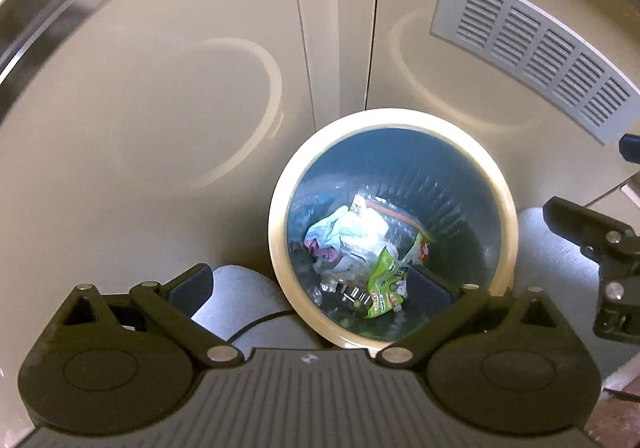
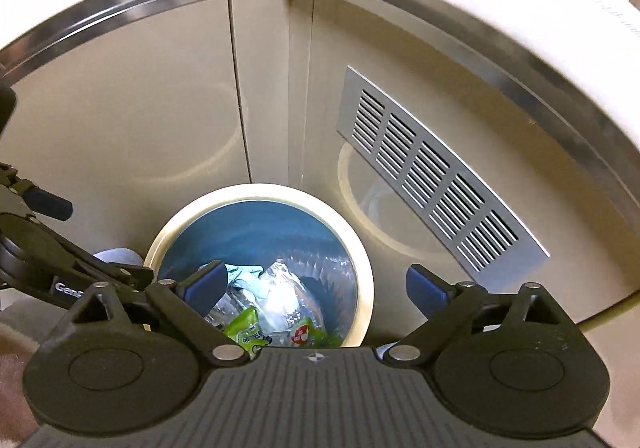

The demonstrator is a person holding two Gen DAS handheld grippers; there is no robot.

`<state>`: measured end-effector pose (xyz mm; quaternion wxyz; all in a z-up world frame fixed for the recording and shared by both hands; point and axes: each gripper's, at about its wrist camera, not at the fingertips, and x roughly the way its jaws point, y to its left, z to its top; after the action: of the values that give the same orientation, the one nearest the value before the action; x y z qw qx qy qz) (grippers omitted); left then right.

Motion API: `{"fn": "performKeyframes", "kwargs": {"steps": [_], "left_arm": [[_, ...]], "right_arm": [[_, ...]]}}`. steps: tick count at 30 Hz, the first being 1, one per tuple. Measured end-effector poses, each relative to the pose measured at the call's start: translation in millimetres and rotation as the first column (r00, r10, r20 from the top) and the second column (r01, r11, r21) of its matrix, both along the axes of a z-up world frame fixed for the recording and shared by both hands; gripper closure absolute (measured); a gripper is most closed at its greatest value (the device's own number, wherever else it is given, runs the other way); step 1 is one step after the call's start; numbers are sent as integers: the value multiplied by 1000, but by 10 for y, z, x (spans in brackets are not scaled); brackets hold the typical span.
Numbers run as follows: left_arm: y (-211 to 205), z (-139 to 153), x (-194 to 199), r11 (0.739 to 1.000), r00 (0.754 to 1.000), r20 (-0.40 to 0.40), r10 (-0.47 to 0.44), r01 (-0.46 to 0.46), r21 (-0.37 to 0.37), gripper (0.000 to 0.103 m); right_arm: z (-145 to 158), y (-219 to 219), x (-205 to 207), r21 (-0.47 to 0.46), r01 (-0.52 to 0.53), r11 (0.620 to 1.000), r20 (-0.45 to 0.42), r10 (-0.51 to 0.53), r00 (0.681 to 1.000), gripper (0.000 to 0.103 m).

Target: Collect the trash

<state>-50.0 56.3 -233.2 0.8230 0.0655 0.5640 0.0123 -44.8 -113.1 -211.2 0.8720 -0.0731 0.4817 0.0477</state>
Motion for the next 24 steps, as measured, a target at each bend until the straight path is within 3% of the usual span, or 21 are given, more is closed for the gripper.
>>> {"fn": "performKeyframes", "kwargs": {"steps": [12, 24], "left_arm": [[84, 89, -84, 997, 997, -21, 68, -69, -31, 0], [95, 98, -120, 997, 999, 5, 54, -53, -53, 0]], "right_arm": [[66, 70, -127, -37, 13, 999, 36, -11, 999, 2], [-36, 63, -83, -37, 20, 999, -34, -22, 999, 0]]}}
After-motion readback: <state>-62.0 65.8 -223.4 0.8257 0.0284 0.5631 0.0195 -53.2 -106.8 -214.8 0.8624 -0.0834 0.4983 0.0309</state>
